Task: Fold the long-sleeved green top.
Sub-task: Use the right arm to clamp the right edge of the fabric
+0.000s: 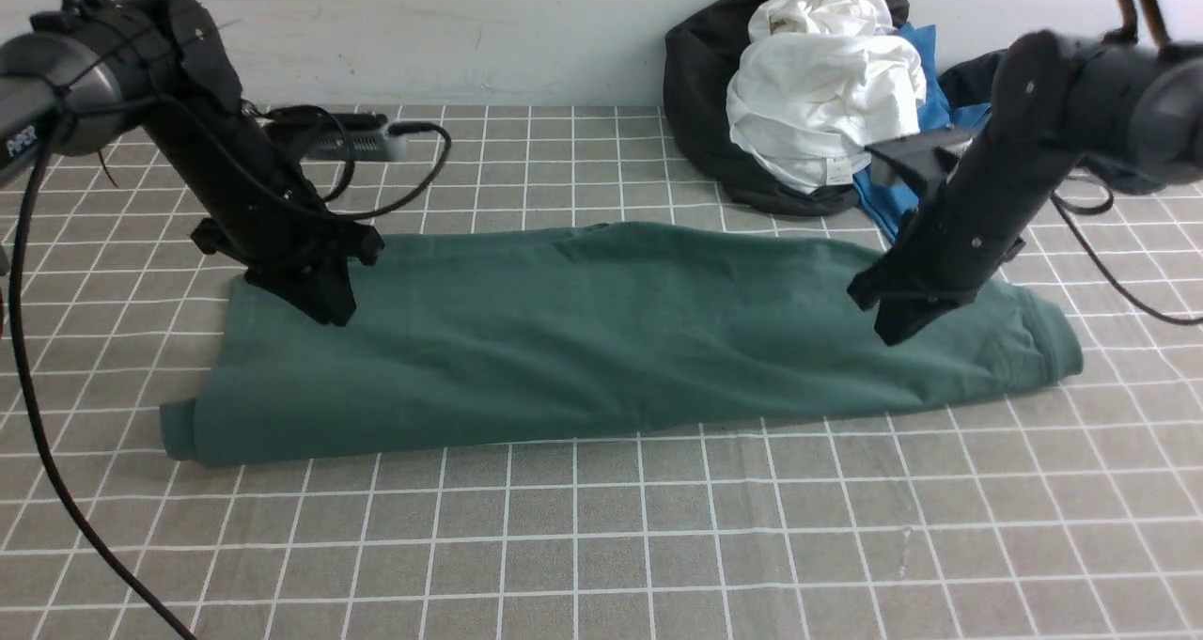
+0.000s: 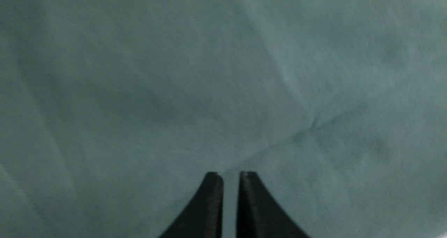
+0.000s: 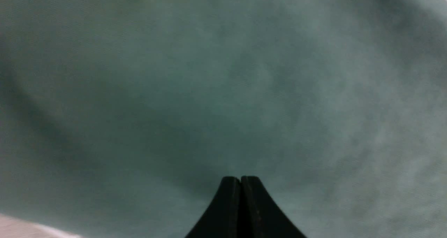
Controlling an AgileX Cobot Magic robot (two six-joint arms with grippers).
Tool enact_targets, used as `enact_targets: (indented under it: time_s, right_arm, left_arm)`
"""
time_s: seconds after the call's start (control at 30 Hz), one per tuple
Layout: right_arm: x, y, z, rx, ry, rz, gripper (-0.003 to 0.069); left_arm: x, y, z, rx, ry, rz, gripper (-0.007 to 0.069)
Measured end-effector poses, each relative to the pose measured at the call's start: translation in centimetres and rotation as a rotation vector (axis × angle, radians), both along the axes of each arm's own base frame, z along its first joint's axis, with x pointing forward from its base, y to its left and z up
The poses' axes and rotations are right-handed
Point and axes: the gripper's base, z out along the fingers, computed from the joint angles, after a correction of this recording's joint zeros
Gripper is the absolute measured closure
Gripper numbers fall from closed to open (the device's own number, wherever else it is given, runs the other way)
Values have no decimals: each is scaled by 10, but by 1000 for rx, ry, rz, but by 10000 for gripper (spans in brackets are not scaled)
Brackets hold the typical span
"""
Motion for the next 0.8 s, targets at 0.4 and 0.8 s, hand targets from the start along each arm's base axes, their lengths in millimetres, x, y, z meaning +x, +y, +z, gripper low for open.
enact_targets:
  time_s: [0.4,0.8]
  right_arm:
    - [-1,-109,22,-6,-35,-352,659]
    - [4,-115,-11,30,29,-390,246]
  left_arm:
    - [-108,0,158,-26,-318,-2,631]
    - [-264,6,159,-31,-614,72,631]
